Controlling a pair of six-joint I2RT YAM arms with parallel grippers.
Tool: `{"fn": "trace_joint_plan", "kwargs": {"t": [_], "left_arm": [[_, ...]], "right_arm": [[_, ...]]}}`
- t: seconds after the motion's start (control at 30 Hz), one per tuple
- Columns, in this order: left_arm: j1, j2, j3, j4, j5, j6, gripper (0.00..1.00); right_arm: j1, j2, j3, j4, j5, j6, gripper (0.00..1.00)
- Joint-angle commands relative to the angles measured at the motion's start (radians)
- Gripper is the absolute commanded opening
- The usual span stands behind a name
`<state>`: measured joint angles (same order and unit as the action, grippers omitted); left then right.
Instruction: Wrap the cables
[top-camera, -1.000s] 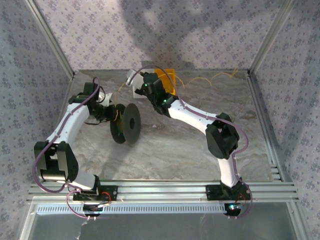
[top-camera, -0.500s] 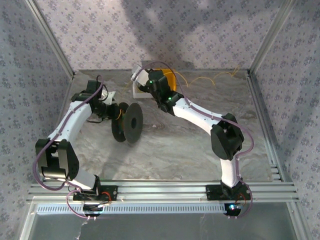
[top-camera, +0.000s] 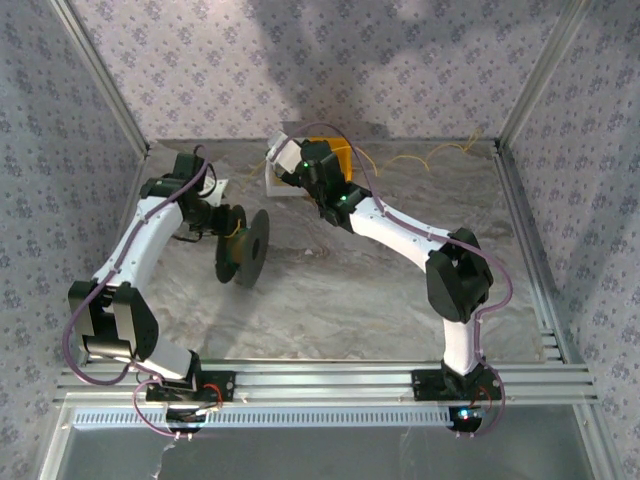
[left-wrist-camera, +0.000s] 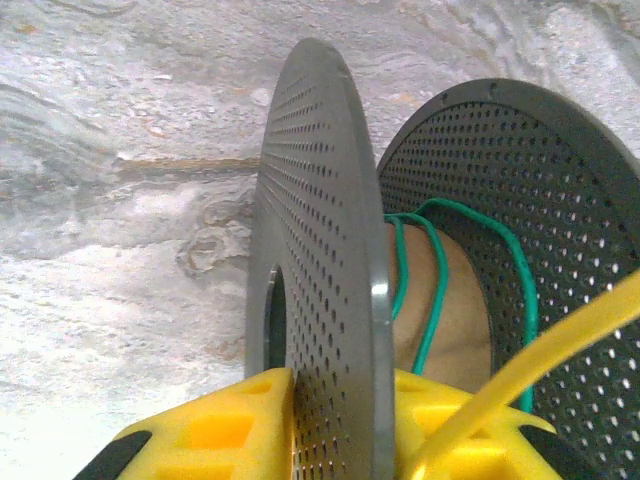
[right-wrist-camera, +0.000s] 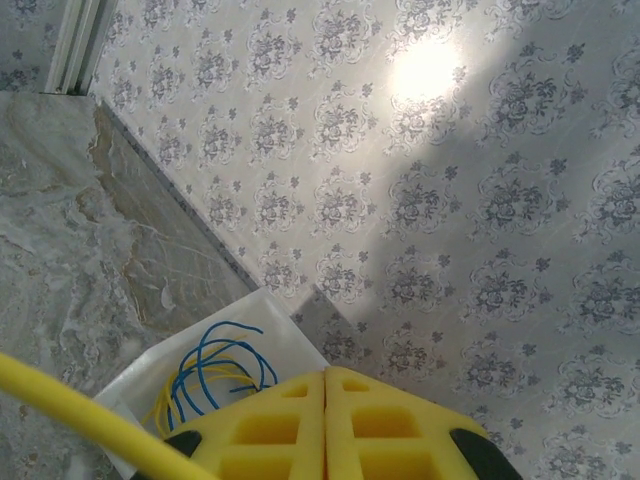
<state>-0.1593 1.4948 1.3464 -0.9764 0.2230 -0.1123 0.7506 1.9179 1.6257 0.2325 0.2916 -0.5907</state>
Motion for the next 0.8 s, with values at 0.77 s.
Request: {"fn": "trace_joint_plan", "kwargs": {"t": [0.77], "left_arm": [[-0.036,0.055,-0.036,-0.090,-0.152,0.012,0.28]], "right_arm": [[-0.094,-0.059,0.129,0.016,0.211,0.109,0.00]]}}
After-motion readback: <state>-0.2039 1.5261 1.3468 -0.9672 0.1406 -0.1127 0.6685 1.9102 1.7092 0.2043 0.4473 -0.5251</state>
